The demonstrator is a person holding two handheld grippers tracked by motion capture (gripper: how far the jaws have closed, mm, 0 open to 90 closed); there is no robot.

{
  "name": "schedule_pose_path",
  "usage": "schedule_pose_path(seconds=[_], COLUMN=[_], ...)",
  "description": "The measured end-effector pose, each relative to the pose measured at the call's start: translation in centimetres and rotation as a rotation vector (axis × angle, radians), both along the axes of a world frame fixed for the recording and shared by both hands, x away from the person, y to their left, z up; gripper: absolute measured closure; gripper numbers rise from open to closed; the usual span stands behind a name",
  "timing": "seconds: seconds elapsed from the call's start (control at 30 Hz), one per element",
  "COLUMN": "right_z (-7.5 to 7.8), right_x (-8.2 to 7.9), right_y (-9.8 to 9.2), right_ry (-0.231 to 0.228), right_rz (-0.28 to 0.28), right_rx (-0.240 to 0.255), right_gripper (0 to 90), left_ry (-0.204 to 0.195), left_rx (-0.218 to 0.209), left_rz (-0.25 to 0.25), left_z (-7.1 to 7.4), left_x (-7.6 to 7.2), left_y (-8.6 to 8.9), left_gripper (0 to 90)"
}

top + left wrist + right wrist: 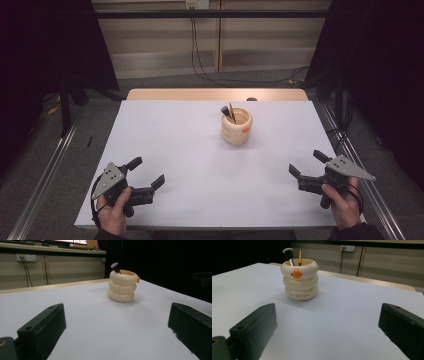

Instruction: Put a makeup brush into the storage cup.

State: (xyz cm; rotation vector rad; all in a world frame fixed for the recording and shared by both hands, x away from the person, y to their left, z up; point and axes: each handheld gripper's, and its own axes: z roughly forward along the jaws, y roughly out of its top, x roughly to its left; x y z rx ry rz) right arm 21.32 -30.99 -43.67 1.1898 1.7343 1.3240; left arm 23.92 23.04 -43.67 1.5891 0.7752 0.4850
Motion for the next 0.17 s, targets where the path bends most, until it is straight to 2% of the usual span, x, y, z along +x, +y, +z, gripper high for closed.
schedule_pose_path(seconds=[0.17], right_z=[0.0], right_x=[0.13], right_y=[-0.16], right_ry=[-0.004], right_rz=[-0.011], right_rx=[0.004], right_gripper=[1.6], left_ry=[0.001], left_rx=[0.005], left_rz=[0.0], left_z=[0.01], left_x=[0.0], left_y=[0.01], left_gripper=[1.5])
